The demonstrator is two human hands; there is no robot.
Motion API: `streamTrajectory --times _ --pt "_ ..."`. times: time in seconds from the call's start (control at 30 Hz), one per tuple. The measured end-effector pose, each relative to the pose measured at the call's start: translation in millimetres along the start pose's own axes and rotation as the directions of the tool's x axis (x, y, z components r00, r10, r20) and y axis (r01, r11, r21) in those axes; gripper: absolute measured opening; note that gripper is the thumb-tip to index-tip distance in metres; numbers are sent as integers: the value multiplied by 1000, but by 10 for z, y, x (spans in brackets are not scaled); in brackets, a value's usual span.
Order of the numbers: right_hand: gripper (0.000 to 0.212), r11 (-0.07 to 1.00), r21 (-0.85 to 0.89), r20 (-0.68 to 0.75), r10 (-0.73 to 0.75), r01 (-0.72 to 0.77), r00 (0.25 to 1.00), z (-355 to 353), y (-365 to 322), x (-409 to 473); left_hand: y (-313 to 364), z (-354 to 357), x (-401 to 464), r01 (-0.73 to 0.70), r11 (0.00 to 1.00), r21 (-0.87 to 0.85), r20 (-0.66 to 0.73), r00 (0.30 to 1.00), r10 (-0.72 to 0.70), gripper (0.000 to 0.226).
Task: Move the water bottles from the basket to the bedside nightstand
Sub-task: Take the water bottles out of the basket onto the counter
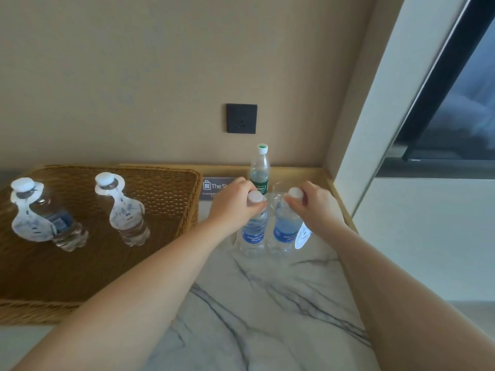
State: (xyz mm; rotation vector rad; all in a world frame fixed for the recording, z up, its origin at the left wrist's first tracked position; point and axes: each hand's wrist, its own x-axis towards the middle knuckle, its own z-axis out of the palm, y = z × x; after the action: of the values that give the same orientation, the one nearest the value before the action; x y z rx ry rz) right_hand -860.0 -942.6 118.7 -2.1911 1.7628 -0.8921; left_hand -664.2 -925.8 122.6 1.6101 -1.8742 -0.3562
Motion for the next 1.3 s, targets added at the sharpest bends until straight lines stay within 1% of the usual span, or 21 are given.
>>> streamTrajectory --times 0.13,0.2,0.3,0.4,0.5,0.57,0.67,0.73,0.87,0.97,1.03,1.13,1.23,1.3 --pt "35 999 20 22 26 -27 999 47 87 80 -4 130 101 30 1000 0 -26 999 -30 26" --pt "35 1000 8 58 27 -28 998 45 77 143 -2 165 151 40 999 7 -13 999 -40 27" --pt "37 999 5 93 38 -39 995 62 38 197 -23 208 187 55 998 -14 -36 998 -56 29" --pt "31 997 43 74 58 -61 996 97 33 159 -42 240 182 60 997 -57 -73 995 -64 31" --pt "30 997 55 53 53 -56 997 111 42 120 -48 253 174 54 997 -63 -94 994 -60 32" --pt "30 996 56 47 60 -62 997 103 48 108 -54 238 160 50 997 -62 -88 995 -55 40" --pt "44 994 73 1 80 -80 997 61 57 87 -51 162 116 48 998 -47 -53 997 -50 60" --pt "50 996 52 -45 74 -71 996 10 31 86 -52 95 66 31 999 -17 -76 997 -32 63" --pt "51 998 64 -115 -21 29 993 -64 -148 103 -58 -137 -119 7 995 96 -193 981 11 58" --pt "48 986 98 -116 -125 137 985 -14 -406 89 -113 -402 -312 -5 984 178 -255 966 51 53" --pt "44 976 129 -99 -163 175 982 79 -630 69 -211 -612 -458 2 974 228 -291 954 67 51" --pt "35 956 170 -75 -229 239 971 290 -1019 39 -461 -960 -676 73 959 272 -358 933 31 50" --pt "36 926 220 -11 -312 307 950 537 -1434 10 -798 -1338 -875 186 927 326 -403 914 -42 50" --pt "37 902 253 15 -364 348 931 708 -1707 3 -1047 -1585 -999 236 913 333 -431 899 -75 47"
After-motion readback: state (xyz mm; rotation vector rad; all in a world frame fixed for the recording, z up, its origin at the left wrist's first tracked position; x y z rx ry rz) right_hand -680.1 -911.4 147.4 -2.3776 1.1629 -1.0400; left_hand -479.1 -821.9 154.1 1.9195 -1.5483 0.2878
